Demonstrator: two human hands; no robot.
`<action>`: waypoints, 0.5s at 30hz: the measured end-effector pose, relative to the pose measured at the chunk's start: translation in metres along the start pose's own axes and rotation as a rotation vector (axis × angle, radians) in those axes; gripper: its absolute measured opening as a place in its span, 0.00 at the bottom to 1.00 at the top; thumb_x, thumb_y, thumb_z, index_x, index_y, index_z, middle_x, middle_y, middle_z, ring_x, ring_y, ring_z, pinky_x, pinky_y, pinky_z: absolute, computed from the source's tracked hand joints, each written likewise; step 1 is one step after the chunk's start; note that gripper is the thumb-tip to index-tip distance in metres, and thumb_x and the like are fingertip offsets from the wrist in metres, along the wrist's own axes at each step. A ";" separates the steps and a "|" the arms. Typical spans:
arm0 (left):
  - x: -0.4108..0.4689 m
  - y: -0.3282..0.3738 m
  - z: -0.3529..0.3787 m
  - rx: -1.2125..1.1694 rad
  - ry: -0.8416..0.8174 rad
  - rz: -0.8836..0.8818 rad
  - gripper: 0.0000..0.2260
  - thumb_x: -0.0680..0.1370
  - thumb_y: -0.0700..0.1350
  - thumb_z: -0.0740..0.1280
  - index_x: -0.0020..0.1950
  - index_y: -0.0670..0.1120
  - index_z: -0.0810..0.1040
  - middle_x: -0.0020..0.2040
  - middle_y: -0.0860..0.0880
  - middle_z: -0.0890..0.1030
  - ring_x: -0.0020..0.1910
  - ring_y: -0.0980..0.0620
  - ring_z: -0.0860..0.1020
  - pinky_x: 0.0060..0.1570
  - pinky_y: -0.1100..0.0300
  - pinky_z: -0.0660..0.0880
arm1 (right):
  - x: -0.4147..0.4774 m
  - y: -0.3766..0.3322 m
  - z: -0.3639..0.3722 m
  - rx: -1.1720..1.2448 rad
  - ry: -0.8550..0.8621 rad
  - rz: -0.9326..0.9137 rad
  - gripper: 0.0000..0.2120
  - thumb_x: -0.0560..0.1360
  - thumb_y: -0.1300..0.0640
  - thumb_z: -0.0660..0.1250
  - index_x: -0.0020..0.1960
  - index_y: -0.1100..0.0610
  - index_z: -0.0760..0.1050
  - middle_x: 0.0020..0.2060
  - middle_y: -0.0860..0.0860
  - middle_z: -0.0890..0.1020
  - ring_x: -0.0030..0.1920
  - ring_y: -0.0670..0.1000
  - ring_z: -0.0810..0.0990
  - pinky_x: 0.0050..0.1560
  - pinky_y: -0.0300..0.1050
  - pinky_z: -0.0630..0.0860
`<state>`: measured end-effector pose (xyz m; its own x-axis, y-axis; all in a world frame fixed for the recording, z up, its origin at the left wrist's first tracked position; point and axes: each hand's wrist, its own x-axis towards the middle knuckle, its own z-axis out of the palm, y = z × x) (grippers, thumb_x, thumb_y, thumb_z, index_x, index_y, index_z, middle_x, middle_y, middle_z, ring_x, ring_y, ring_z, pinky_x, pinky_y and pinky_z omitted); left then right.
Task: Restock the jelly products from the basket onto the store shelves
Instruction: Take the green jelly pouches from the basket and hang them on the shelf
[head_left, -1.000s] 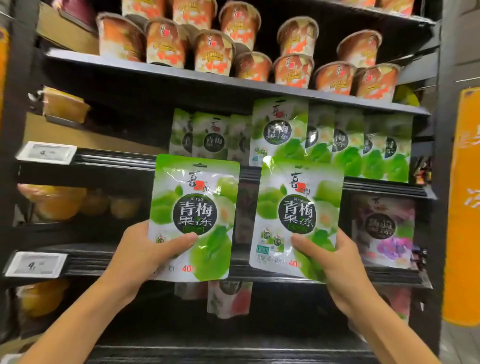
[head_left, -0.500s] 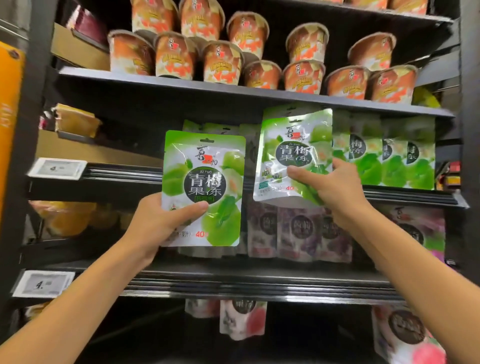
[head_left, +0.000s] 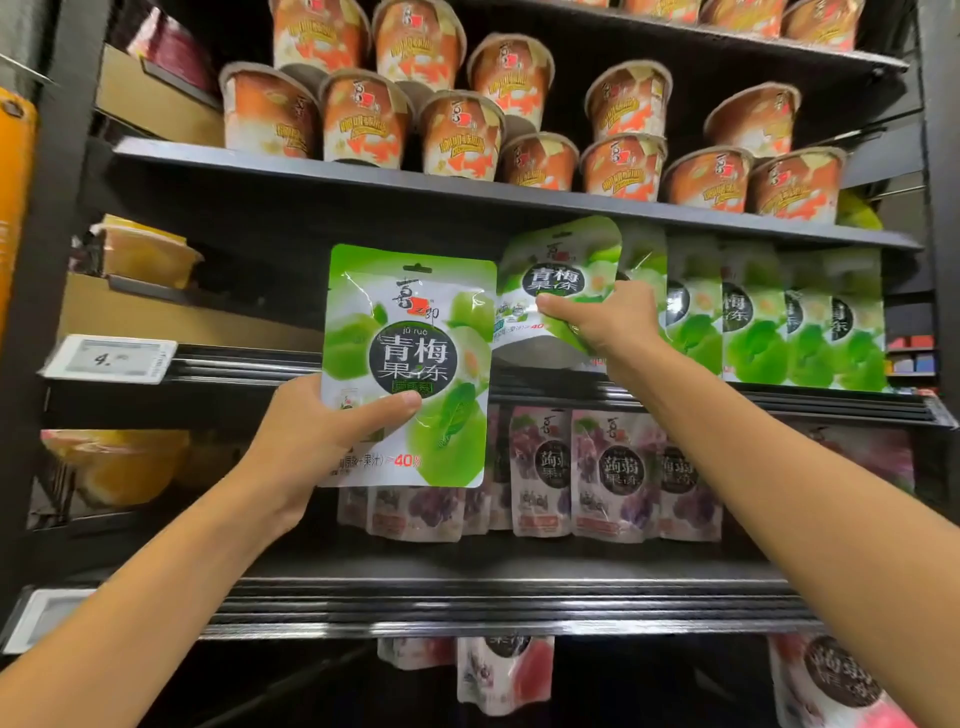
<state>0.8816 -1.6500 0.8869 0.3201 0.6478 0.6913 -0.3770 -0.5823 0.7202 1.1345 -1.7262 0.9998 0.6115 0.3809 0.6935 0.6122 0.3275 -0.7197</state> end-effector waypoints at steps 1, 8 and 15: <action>0.000 -0.001 0.000 0.003 -0.004 0.000 0.20 0.59 0.51 0.80 0.49 0.49 0.86 0.46 0.47 0.87 0.46 0.48 0.86 0.48 0.52 0.81 | 0.001 0.000 0.002 -0.003 0.002 0.005 0.39 0.62 0.47 0.83 0.63 0.66 0.72 0.59 0.59 0.79 0.58 0.60 0.79 0.55 0.54 0.78; 0.000 -0.008 -0.001 -0.011 -0.011 -0.010 0.20 0.59 0.52 0.80 0.48 0.49 0.86 0.46 0.47 0.87 0.45 0.48 0.86 0.46 0.53 0.82 | -0.001 0.001 0.017 -0.120 0.014 -0.074 0.44 0.63 0.47 0.82 0.70 0.65 0.68 0.61 0.57 0.77 0.59 0.55 0.75 0.52 0.45 0.72; -0.001 -0.014 0.001 -0.047 -0.030 -0.004 0.17 0.60 0.50 0.79 0.47 0.49 0.86 0.46 0.47 0.87 0.45 0.48 0.86 0.39 0.60 0.82 | -0.006 0.002 0.030 -0.233 0.025 -0.166 0.48 0.63 0.46 0.81 0.74 0.63 0.63 0.69 0.58 0.72 0.70 0.58 0.69 0.67 0.53 0.70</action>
<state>0.8873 -1.6430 0.8755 0.3471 0.6351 0.6901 -0.4160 -0.5552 0.7202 1.1167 -1.7015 0.9927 0.5034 0.3161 0.8042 0.8020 0.1753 -0.5710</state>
